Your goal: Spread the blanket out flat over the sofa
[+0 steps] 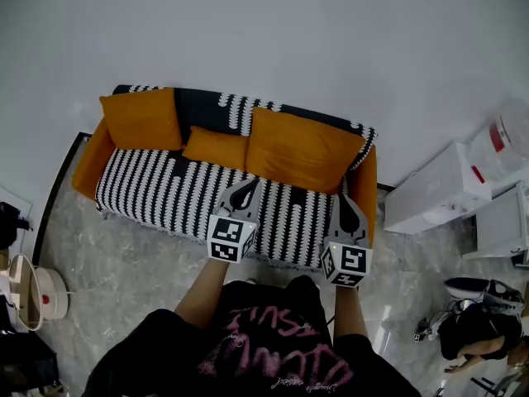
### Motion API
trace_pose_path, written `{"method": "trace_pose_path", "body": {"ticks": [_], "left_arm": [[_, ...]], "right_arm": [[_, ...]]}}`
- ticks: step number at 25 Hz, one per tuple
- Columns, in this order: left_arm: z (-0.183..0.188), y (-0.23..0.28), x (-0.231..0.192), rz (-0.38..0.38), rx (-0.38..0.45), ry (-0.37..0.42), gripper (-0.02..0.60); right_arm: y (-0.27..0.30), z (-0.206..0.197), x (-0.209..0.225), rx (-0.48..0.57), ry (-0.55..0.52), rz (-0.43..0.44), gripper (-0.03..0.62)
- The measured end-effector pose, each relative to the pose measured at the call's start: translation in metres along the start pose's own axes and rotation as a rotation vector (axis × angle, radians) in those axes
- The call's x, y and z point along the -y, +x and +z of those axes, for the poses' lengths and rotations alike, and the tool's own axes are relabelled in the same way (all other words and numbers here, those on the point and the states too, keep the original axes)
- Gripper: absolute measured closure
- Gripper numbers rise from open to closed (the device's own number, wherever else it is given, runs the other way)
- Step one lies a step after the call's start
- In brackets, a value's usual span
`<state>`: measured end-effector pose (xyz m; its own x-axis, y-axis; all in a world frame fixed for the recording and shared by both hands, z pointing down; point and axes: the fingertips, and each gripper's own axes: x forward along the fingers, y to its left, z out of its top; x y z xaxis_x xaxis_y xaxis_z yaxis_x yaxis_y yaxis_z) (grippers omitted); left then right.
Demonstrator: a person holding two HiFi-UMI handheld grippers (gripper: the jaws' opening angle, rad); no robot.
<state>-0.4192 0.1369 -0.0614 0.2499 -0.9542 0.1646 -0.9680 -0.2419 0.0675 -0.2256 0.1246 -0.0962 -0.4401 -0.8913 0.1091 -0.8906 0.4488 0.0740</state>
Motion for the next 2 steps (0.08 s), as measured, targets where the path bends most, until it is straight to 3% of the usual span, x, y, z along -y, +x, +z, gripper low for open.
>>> {"method": "trace_pose_path", "body": {"ticks": [2], "left_arm": [[-0.0025, -0.0017, -0.0029, 0.001, -0.001, 0.002, 0.571]], "right_arm": [[0.0001, -0.0015, -0.0026, 0.002, 0.002, -0.002, 0.574]]}}
